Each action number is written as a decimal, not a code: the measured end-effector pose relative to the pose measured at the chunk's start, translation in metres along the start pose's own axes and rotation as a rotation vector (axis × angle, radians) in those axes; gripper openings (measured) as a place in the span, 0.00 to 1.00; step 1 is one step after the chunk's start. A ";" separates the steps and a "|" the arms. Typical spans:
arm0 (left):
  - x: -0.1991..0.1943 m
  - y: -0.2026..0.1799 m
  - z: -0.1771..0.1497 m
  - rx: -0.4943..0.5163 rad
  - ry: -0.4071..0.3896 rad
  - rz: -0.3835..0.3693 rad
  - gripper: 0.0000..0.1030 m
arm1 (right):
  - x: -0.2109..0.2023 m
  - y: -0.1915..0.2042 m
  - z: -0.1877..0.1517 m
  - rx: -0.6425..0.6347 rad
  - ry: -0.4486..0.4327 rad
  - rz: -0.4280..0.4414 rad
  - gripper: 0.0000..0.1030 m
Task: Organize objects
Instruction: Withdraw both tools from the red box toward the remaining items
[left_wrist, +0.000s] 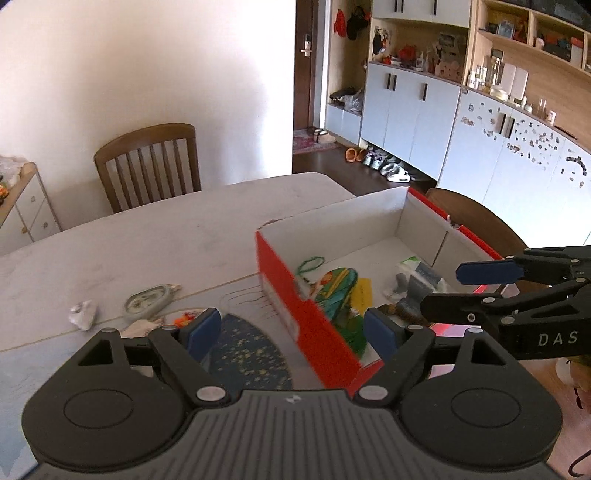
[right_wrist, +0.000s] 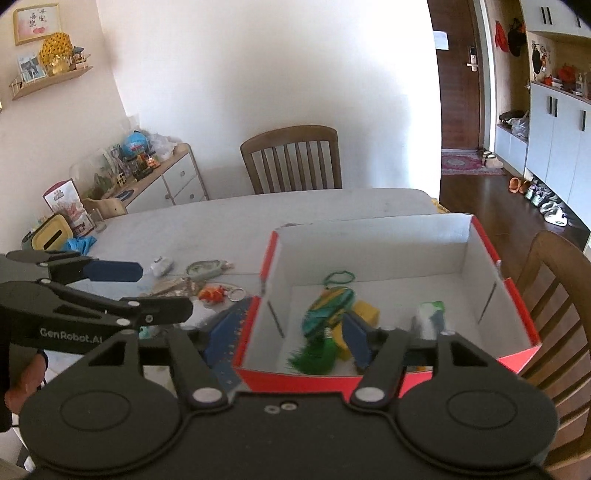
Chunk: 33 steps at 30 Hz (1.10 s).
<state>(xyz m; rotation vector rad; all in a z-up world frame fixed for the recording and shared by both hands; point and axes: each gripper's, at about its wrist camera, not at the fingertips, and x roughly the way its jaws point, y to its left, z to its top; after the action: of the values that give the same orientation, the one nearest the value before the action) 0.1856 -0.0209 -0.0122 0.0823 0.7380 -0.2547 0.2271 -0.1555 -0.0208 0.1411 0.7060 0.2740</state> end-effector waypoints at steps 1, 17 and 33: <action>-0.002 0.005 -0.002 -0.003 -0.003 -0.001 0.83 | 0.001 0.005 -0.001 0.002 -0.001 -0.003 0.67; -0.026 0.090 -0.038 -0.059 -0.011 -0.022 1.00 | 0.019 0.081 -0.009 0.016 -0.021 -0.047 0.93; -0.013 0.156 -0.080 -0.091 0.036 -0.031 1.00 | 0.071 0.120 -0.007 0.013 0.048 -0.072 0.91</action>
<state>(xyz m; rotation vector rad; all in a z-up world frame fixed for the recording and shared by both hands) 0.1638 0.1452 -0.0648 -0.0107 0.7864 -0.2495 0.2499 -0.0196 -0.0436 0.1219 0.7592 0.2047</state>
